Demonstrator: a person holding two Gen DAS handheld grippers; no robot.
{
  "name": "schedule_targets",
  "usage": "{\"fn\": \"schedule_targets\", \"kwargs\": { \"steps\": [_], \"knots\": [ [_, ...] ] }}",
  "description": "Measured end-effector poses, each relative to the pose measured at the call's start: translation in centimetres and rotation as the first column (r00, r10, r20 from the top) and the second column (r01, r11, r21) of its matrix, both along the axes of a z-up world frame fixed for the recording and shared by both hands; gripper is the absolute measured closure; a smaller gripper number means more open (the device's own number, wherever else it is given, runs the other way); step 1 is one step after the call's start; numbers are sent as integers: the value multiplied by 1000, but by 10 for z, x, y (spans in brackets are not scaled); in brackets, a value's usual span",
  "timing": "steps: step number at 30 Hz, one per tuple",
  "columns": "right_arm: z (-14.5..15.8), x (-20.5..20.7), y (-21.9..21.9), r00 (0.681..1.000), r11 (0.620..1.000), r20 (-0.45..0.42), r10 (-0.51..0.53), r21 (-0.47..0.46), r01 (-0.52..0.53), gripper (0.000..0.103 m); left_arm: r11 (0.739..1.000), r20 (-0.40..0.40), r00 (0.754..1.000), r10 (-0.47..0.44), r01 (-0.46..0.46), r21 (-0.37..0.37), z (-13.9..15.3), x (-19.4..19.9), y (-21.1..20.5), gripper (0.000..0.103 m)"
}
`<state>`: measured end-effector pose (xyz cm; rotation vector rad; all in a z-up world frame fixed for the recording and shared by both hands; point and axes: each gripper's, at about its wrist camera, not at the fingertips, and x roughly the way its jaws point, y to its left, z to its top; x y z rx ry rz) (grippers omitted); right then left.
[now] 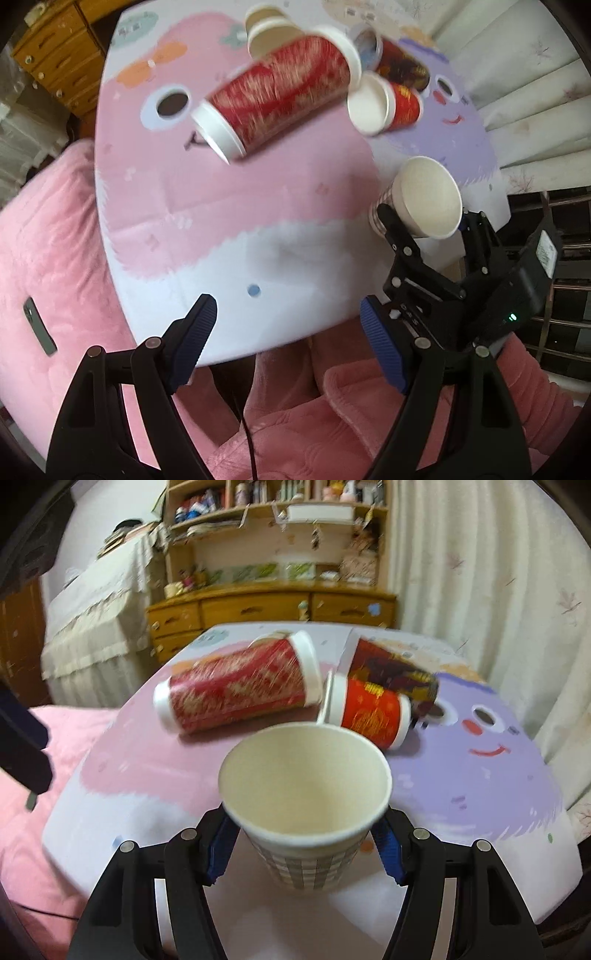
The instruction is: Flip cup upright
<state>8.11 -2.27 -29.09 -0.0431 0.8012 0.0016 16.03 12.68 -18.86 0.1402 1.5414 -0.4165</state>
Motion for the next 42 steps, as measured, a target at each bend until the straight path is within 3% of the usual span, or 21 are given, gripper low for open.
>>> {"fn": "schedule_targets", "kwargs": {
  "steps": [2,4,9,11,16,20,24,28,31,33,36,39,42],
  "knots": [
    [0,-7,-2,997,998,-57,55,13,-54,31,1000,-31,999,28,-28,13,-6,-5,-6,25],
    [3,-13,-3,988,994,-108,108,22,-106,18,998,-51,997,57,-56,8,-9,-9,-10,25],
    [14,-29,-10,952,975,-215,219,83,-205,14,993,-61,992,114,-114,6,-9,-24,-15,25],
    [19,-35,-16,919,965,-300,256,140,-223,13,991,-49,990,134,-134,7,-5,-33,-15,25],
    [47,-55,-35,844,956,-463,272,228,-183,2,986,36,986,164,-165,25,16,-60,-17,25],
    [89,-76,-52,832,969,-511,215,219,-116,1,982,105,977,183,-186,16,42,-77,-20,25],
    [128,-87,-71,814,969,-571,109,243,41,1,978,190,959,209,-208,-25,83,-88,-26,25],
    [169,-95,-100,835,911,-550,15,352,216,1,973,274,934,230,-218,-75,124,-92,-35,25],
    [200,-102,-114,875,879,-480,-63,388,276,0,964,335,904,264,-231,-134,153,-95,-42,25],
    [223,-108,-117,906,895,-409,-113,354,271,0,960,394,876,279,-240,-146,171,-100,-47,25],
    [245,-115,-113,939,924,-315,-138,301,236,0,969,480,841,248,-225,-105,188,-110,-60,25],
    [259,-122,-105,965,960,-222,-138,211,186,0,965,495,828,262,-233,-121,191,-118,-64,25],
    [267,-130,-94,979,979,-162,-121,141,144,0,956,531,796,289,-266,-122,194,-127,-61,25]
  ]
}}
